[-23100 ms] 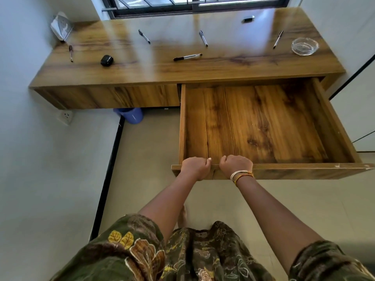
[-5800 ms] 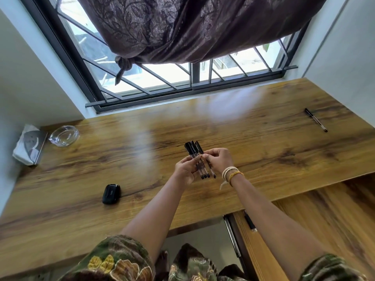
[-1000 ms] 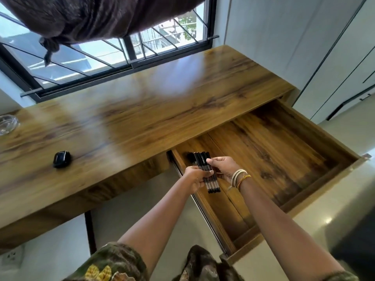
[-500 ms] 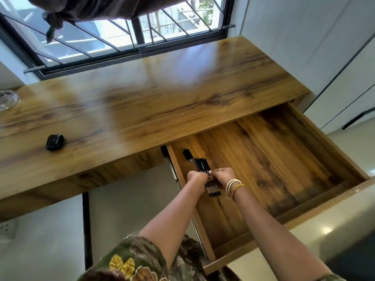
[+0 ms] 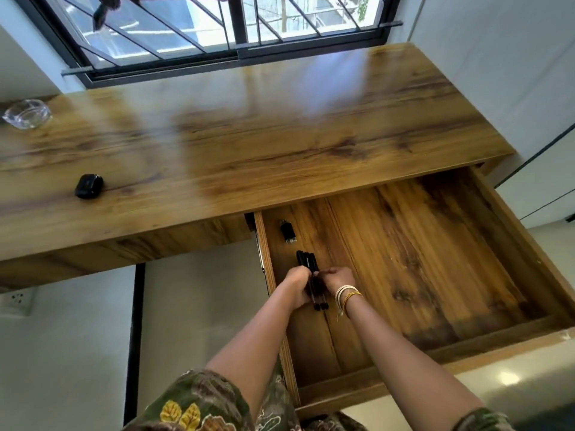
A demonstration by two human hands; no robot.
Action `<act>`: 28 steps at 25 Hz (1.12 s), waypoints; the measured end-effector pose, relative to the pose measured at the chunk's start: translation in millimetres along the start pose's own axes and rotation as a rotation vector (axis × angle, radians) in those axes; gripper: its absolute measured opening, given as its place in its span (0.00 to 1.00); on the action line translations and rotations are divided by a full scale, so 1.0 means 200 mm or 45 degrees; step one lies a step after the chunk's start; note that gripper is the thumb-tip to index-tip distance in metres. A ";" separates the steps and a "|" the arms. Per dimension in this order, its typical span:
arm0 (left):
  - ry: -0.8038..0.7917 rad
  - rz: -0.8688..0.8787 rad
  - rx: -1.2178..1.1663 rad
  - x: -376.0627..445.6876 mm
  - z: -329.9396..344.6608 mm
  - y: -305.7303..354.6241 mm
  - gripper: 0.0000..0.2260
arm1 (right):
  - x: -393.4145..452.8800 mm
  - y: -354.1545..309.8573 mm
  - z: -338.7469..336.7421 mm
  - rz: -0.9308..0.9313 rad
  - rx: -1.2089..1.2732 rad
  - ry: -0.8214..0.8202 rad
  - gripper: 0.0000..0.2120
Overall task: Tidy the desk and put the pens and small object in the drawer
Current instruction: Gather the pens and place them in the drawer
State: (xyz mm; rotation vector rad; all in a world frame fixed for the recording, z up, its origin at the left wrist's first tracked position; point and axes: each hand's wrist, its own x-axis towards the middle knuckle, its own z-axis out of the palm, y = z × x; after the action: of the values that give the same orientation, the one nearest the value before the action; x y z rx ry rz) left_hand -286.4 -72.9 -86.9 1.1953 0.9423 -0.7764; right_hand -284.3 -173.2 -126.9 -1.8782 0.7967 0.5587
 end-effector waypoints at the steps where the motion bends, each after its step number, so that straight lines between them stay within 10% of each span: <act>1: 0.005 -0.001 -0.030 0.00 0.00 0.01 0.13 | 0.01 0.00 0.00 0.005 -0.001 -0.001 0.10; 15: 0.554 0.296 0.517 0.14 0.00 -0.03 0.08 | 0.02 -0.03 0.06 -0.129 -0.175 0.091 0.00; 28: 0.626 0.392 0.600 0.16 0.01 -0.08 0.09 | 0.02 -0.01 0.03 -0.180 -0.187 0.205 0.09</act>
State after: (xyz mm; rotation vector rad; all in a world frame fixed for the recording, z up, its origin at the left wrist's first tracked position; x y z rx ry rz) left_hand -286.4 -78.7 -122.2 1.9537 0.9595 -0.4695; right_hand -280.1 -168.7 -130.7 -2.1168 0.7357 0.3900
